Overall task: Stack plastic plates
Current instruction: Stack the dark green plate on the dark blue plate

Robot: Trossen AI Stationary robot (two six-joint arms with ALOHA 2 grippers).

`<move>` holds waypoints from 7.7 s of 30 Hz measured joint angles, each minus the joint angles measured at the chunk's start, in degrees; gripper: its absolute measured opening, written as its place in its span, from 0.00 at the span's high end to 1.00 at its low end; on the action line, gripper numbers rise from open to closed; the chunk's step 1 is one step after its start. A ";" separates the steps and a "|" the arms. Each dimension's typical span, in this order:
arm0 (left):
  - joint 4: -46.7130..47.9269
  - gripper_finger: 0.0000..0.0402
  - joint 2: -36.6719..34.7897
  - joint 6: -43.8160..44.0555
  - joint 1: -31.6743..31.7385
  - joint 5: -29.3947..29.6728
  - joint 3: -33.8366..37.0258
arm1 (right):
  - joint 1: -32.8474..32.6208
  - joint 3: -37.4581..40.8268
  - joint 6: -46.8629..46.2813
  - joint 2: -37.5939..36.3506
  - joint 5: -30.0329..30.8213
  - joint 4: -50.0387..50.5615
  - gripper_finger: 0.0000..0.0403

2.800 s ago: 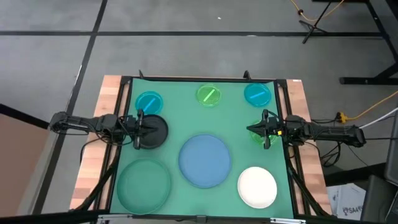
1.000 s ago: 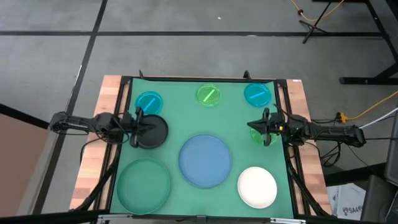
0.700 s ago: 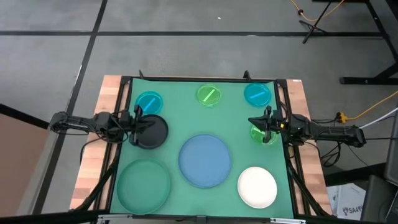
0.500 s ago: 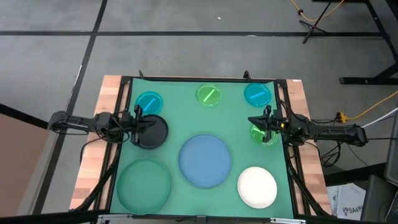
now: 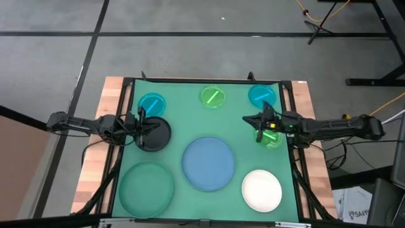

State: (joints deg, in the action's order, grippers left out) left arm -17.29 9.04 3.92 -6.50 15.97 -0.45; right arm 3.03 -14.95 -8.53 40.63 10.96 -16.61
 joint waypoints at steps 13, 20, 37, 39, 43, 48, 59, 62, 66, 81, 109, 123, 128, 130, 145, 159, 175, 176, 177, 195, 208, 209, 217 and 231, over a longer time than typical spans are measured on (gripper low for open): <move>-4.21 0.97 0.01 -1.79 0.00 2.50 0.00 | 0.00 -8.38 -0.24 20.06 -0.14 -6.65 1.00; -4.21 0.97 0.02 -1.27 -0.01 2.82 0.00 | -0.03 -11.38 -0.18 28.16 -5.80 -13.67 1.00; 2.95 0.82 0.02 3.67 -0.02 -1.00 0.00 | -0.54 -25.48 -6.32 47.81 -18.63 -13.25 0.93; 2.94 0.82 0.00 4.53 0.00 -1.46 0.00 | -1.27 -27.90 -7.53 50.56 -19.31 -13.17 0.86; 3.27 0.81 -0.02 4.59 0.00 -1.93 0.00 | -3.65 -33.14 -7.58 55.89 -21.14 -13.17 0.71; 2.50 0.81 -0.04 4.55 -0.01 -0.31 -0.02 | -6.50 -40.99 -7.59 62.55 -21.06 -10.91 0.56; 2.92 0.81 0.22 5.41 -0.04 -5.86 -0.02 | -11.19 -63.33 -7.55 75.74 -11.67 7.99 0.53; 3.53 0.81 0.23 4.62 -0.04 -7.47 -0.02 | -12.29 -68.84 -8.04 78.41 -11.43 12.06 0.53; 3.85 0.81 0.39 3.44 -0.04 -4.36 -0.02 | -13.76 -74.76 -12.06 81.93 -11.02 15.19 0.53; 5.81 0.81 0.39 7.74 -0.05 -1.90 -0.02 | -15.78 -88.26 -25.96 92.38 -10.39 18.77 0.53; 6.21 0.81 0.39 7.72 -0.04 0.24 -0.02 | -18.11 -91.20 -30.49 101.88 -7.50 12.18 0.53; 6.20 0.81 0.39 7.52 -0.04 0.48 0.00 | -18.02 -91.23 -29.67 102.04 -7.47 13.23 0.92; 6.20 0.81 0.39 7.52 -0.04 0.50 -0.01 | -17.97 -91.22 -28.52 102.04 -7.48 12.93 0.98; 6.20 0.81 0.39 7.52 -0.04 0.49 -0.02 | -17.99 -91.22 -28.41 102.04 -7.50 12.85 0.98; 6.20 0.81 0.39 9.94 -0.07 -0.48 -0.02 | -17.45 -91.11 -26.13 101.38 -11.20 6.57 1.00; 6.24 0.81 0.39 10.99 -0.07 -1.97 -0.02 | -17.14 -91.14 -17.80 91.09 -7.56 24.71 1.00; 6.59 0.81 0.39 10.97 -0.04 -1.95 -0.02 | -17.29 -74.84 -17.78 76.80 1.02 28.22 1.00; 6.59 0.81 0.37 10.97 -0.06 -1.97 -0.01 | -17.29 -72.98 -18.07 75.56 1.89 27.95 1.00; 6.59 0.81 0.38 10.97 -0.05 -1.95 -0.02 | -17.26 -70.95 -18.16 74.04 2.51 27.07 1.00; 7.74 0.81 0.37 10.56 -0.04 -1.14 -0.02 | -13.00 -43.49 -21.98 53.92 5.54 25.43 1.00; 7.84 0.81 0.37 10.54 -0.04 -0.39 -0.02 | -12.76 -34.76 -25.80 51.32 1.66 20.69 1.00; 7.84 0.81 0.37 10.54 -0.04 -0.40 -0.02 | -12.75 -34.08 -25.84 51.38 2.27 20.78 1.00; 7.64 0.81 0.37 10.56 -0.02 -0.35 0.00 | -12.70 -31.38 -28.73 51.45 7.20 20.18 1.00; 7.81 0.81 0.37 10.54 0.00 0.07 -0.02 | -12.72 -31.31 -29.27 51.45 6.40 21.36 0.82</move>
State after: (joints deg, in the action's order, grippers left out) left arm -9.47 9.41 14.46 -6.50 16.04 -0.47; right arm -9.69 -46.26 -37.80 92.08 17.37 4.75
